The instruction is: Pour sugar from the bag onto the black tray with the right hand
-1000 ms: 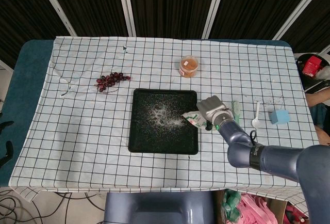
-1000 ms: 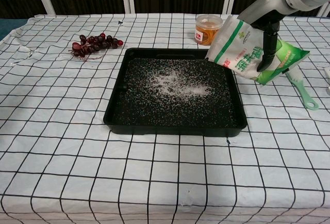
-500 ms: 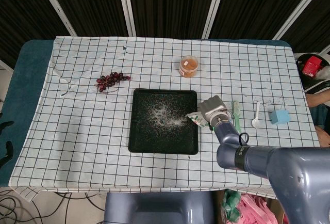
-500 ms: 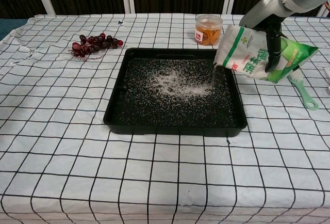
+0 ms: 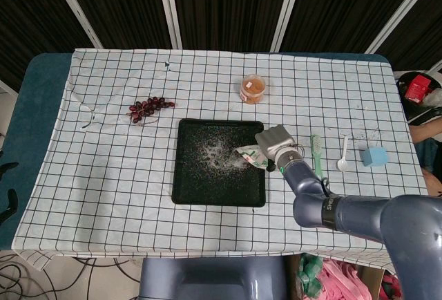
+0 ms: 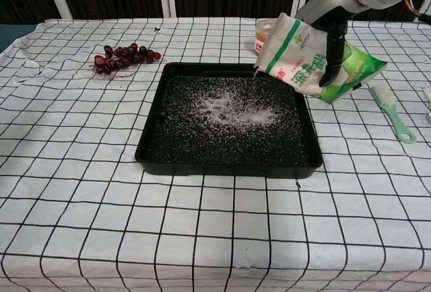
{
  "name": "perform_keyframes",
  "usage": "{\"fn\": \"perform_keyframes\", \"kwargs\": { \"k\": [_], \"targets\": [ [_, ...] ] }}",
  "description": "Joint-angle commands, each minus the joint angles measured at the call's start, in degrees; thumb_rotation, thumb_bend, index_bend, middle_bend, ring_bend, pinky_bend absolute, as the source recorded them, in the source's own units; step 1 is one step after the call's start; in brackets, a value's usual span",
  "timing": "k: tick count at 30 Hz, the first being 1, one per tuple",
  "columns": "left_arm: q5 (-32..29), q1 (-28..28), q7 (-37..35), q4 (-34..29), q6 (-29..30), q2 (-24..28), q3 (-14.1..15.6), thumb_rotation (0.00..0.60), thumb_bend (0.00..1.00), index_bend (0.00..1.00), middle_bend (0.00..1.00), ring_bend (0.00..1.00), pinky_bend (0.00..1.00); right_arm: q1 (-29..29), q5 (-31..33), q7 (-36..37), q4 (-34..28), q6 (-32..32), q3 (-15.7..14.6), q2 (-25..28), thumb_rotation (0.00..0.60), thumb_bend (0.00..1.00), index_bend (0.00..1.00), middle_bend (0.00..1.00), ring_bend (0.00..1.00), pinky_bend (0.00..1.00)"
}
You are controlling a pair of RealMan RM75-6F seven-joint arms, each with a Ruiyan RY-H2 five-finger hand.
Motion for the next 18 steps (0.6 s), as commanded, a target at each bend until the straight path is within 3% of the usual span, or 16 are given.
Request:
{"fn": "perform_keyframes", "kwargs": {
  "k": [1, 8, 18],
  "targets": [
    [0.0, 0.0, 0.0, 0.0, 0.0, 0.0, 0.0, 0.6, 0.62, 0.22, 0.04, 0.0, 0.0, -9.6, -13.4, 10.3, -0.5, 3.2, 7.1, 2.5, 0.6, 0.39, 0.57, 0.43, 0.55, 0.55],
    [0.1, 0.1, 0.2, 0.0, 0.1, -0.1, 0.0, 0.6, 0.62, 0.22, 0.04, 0.0, 0.0, -25.8, -34.9, 29.2, 1.9, 10.9, 14.8, 1.0, 0.6, 0.39, 0.57, 0.42, 0.54, 0.55],
    [-0.1, 0.1, 0.4, 0.0, 0.1, -0.1, 0.0, 0.6, 0.62, 0.22, 0.04, 0.0, 0.0, -37.1, -48.1, 44.1, 7.1, 15.5, 18.4, -1.9, 0.6, 0.39, 0.57, 0.41, 0.53, 0.55]
  ]
}}
